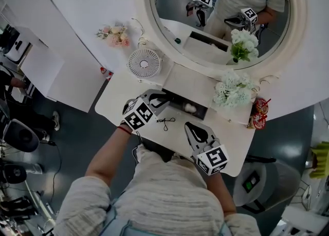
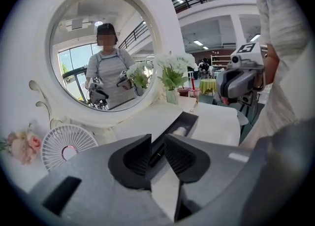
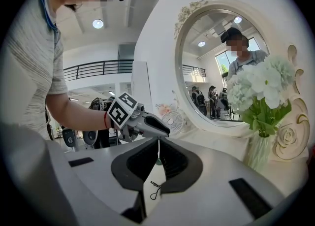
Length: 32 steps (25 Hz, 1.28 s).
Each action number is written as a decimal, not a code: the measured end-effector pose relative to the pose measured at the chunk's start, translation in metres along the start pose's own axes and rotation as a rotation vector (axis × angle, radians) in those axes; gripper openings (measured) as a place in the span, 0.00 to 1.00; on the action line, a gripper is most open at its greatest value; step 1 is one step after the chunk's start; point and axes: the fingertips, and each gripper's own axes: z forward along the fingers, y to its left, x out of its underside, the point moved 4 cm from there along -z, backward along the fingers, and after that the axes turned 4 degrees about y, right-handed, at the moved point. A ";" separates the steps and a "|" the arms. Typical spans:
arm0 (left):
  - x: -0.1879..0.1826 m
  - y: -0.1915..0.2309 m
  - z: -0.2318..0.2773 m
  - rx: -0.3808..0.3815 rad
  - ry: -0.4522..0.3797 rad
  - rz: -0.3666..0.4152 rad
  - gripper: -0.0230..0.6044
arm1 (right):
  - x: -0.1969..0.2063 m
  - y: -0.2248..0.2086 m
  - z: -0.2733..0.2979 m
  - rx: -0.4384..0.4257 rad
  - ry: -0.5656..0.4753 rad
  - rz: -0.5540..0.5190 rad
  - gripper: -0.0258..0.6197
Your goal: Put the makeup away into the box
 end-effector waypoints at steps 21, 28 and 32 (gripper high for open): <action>-0.010 -0.068 -0.034 -0.013 -0.206 -0.119 0.06 | -0.004 0.011 0.008 -0.060 0.009 -0.019 0.06; -0.005 -0.089 -0.047 -0.026 -0.296 -0.178 0.06 | -0.004 0.013 0.007 -0.065 0.001 -0.004 0.05; -0.001 -0.094 -0.051 -0.028 -0.330 -0.201 0.06 | -0.003 0.012 0.006 -0.069 0.001 0.008 0.05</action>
